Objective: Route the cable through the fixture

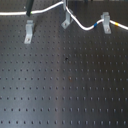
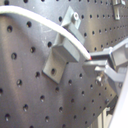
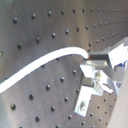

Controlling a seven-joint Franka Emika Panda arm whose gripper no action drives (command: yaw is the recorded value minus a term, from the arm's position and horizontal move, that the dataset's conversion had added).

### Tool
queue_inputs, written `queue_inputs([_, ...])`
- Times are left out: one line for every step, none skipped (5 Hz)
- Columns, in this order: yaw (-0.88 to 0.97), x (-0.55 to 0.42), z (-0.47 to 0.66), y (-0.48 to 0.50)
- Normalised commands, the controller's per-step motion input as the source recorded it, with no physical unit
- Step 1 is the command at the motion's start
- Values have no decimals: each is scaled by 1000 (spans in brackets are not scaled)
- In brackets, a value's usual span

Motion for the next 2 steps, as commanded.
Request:
queue_inputs([0, 10, 443, 9])
queue_inputs([-54, -88, 317, -54])
